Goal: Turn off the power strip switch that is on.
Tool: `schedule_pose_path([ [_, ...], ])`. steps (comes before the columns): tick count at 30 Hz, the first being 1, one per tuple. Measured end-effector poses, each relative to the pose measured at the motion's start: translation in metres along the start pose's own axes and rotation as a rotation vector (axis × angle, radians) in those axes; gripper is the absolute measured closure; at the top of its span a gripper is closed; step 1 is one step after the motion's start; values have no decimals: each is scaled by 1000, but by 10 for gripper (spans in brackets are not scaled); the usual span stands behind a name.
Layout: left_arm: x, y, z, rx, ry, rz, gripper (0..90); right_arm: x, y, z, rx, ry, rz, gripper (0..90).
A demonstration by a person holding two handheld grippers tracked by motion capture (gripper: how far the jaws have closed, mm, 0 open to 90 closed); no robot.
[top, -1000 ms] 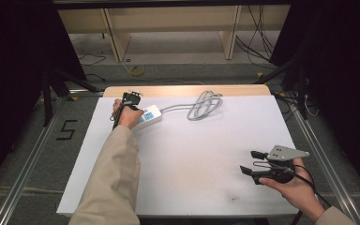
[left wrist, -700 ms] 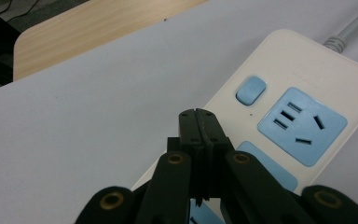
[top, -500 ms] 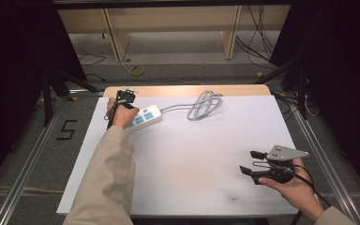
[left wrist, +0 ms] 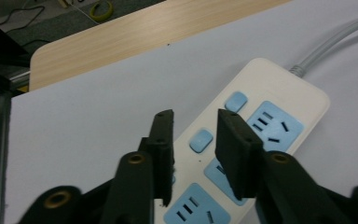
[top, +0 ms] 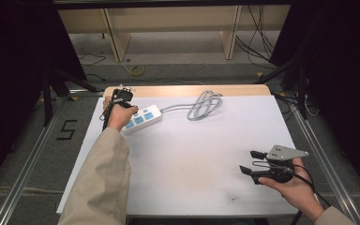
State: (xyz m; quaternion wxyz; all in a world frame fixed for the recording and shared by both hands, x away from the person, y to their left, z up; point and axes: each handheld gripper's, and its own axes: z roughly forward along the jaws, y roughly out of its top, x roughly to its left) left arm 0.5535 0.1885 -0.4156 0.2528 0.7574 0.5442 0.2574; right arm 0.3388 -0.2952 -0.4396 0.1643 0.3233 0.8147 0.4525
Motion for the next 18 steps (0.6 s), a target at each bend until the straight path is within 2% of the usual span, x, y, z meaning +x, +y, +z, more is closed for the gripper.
schedule_pose_path([
  [2,-1,-1,-1,8,-11,-13,533,0,0,0,1,1,0,287],
  [4,-1,-3,-3,11,-6,2,432,0,0,0,1,1,0,287],
  [6,-1,-4,-5,5,-3,2,388,0,0,0,1,0,-1,287],
  [9,-2,-6,-11,3,-49,-23,326,0,0,0,0,1,0,286],
  [12,-6,-8,-19,-6,-91,-6,267,0,0,0,0,2,1,286],
  [18,-16,-16,-39,-61,-127,25,217,0,0,0,1,3,2,285],
])
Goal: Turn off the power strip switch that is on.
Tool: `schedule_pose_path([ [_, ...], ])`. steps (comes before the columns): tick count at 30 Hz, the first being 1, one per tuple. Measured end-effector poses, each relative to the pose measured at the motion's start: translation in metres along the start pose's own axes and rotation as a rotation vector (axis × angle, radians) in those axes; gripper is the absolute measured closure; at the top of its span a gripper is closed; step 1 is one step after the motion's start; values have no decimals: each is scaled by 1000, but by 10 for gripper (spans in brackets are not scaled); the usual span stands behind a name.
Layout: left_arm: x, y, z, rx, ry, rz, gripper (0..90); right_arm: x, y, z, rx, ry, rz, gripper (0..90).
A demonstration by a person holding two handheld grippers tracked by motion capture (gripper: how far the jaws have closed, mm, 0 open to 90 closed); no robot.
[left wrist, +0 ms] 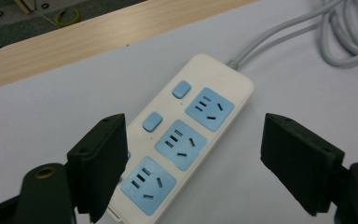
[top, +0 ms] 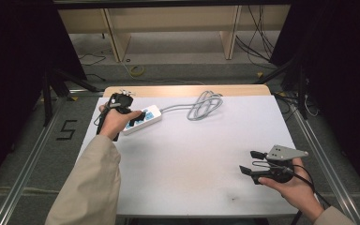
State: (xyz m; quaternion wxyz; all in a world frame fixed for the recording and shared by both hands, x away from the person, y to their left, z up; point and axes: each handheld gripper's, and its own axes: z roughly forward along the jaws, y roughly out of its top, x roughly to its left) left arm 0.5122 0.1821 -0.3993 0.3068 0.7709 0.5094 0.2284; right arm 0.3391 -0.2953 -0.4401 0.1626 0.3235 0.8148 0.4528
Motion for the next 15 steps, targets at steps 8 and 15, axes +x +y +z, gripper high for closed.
schedule_pose_path([
  [8,-15,-7,-19,-39,-28,48,195,0,0,0,-4,-2,5,284],
  [15,-28,-16,-31,-64,-77,77,187,-1,0,1,2,-1,7,284],
])
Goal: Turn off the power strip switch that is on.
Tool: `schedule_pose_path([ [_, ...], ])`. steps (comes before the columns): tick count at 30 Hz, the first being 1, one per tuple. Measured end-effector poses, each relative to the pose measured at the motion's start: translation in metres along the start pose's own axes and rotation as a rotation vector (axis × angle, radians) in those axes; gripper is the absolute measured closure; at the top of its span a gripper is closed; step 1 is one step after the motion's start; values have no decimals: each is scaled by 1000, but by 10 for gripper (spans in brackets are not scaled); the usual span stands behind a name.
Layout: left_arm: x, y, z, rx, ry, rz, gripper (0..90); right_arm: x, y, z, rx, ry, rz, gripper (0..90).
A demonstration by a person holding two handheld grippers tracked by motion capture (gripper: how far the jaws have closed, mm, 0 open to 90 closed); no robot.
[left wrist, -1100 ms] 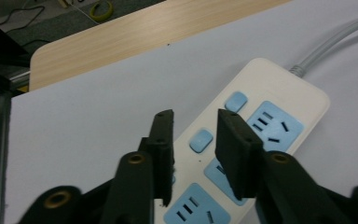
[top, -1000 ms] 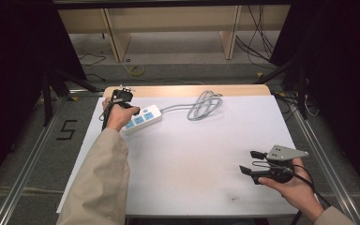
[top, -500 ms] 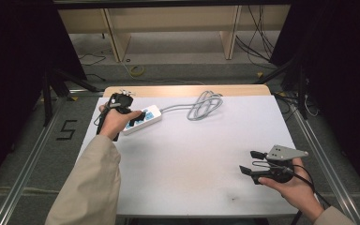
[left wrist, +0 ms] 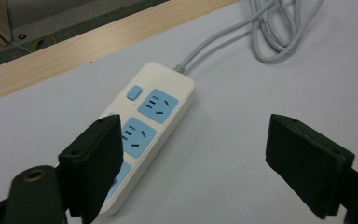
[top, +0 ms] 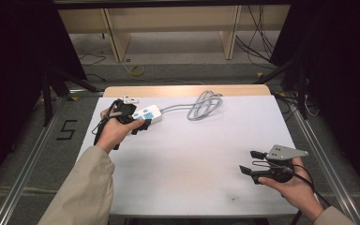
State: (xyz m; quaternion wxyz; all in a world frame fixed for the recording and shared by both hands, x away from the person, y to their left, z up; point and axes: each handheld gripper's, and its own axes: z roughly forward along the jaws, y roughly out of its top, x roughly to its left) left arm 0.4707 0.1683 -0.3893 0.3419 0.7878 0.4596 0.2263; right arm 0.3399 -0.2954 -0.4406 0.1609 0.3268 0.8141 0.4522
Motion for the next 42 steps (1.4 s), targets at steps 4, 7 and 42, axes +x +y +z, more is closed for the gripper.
schedule_pose_path([
  [4,-8,-7,-6,-8,-9,22,186,0,0,0,2,2,-1,284],
  [7,-17,-13,-11,-22,-17,44,182,0,0,1,3,3,-2,284],
  [42,-67,-114,-40,-90,-60,89,180,0,-2,2,11,24,2,284],
])
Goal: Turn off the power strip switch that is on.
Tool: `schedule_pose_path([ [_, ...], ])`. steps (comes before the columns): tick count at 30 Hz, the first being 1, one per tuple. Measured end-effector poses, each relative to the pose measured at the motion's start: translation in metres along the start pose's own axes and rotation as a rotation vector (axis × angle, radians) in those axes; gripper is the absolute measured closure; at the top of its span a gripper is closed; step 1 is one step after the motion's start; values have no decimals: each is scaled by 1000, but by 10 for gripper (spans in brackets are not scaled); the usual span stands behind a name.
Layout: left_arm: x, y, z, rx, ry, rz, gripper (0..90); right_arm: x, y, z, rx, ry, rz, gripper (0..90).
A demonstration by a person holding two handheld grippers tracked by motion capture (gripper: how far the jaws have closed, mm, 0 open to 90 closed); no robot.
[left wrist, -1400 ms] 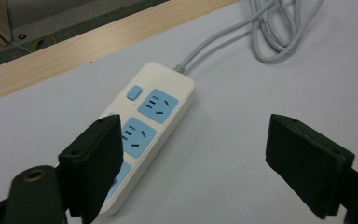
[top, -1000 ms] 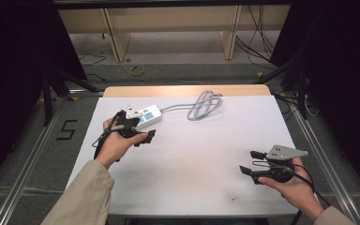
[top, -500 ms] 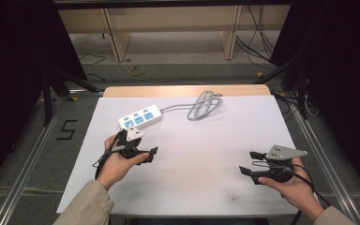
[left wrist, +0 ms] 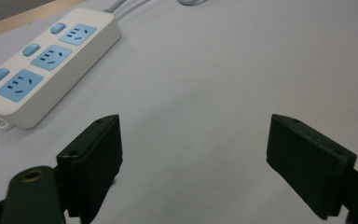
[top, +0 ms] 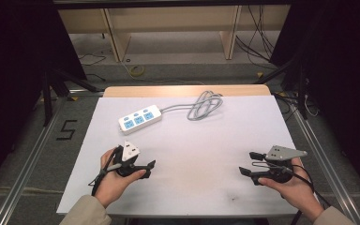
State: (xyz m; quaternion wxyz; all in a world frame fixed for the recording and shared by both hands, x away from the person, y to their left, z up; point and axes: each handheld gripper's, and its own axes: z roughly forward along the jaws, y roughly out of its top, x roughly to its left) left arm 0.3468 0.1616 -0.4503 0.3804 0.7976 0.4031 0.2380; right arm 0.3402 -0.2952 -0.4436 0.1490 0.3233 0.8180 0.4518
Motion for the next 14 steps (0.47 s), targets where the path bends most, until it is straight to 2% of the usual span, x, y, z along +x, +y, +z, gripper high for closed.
schedule_pose_path([
  [2,0,-3,-2,12,-1,12,179,1,0,0,-1,2,1,284],
  [5,-1,-3,-4,5,2,25,179,1,0,0,0,4,2,284],
  [14,-5,-3,-2,8,-21,31,178,0,-1,-1,1,2,-1,284],
])
